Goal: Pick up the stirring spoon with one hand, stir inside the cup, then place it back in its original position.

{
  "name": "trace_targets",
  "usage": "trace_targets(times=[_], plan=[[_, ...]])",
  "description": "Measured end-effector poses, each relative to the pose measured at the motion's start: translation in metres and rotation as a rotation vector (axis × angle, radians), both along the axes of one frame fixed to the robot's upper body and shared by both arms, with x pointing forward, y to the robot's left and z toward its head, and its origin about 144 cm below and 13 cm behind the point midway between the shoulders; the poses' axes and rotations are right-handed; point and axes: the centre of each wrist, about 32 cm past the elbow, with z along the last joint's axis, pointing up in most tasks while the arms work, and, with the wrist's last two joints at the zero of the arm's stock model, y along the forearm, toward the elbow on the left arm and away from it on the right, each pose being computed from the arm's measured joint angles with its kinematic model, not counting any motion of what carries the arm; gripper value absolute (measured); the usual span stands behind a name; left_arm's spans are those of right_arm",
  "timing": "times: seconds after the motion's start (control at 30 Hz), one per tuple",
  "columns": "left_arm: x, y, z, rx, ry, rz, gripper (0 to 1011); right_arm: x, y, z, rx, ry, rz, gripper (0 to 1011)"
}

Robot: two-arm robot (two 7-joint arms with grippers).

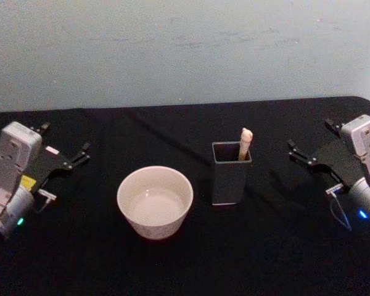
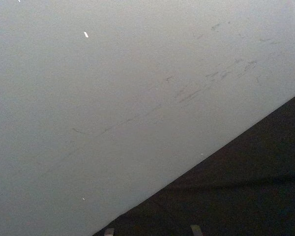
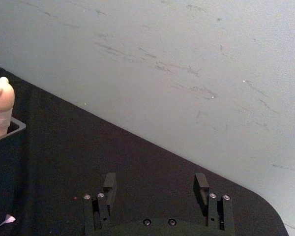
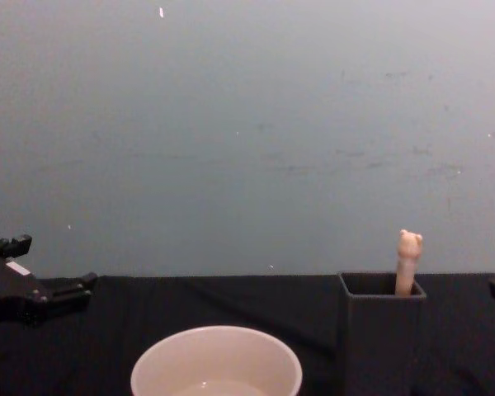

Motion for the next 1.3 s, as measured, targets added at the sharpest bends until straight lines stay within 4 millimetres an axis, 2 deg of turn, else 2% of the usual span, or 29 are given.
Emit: trace_targets(times=[1.3], plan=[[0.0000,0.0000,0.0000,0.000,0.000,0.000,1001,0.0000,0.0000,0.0000,0.000,0.000,0.000,1002]])
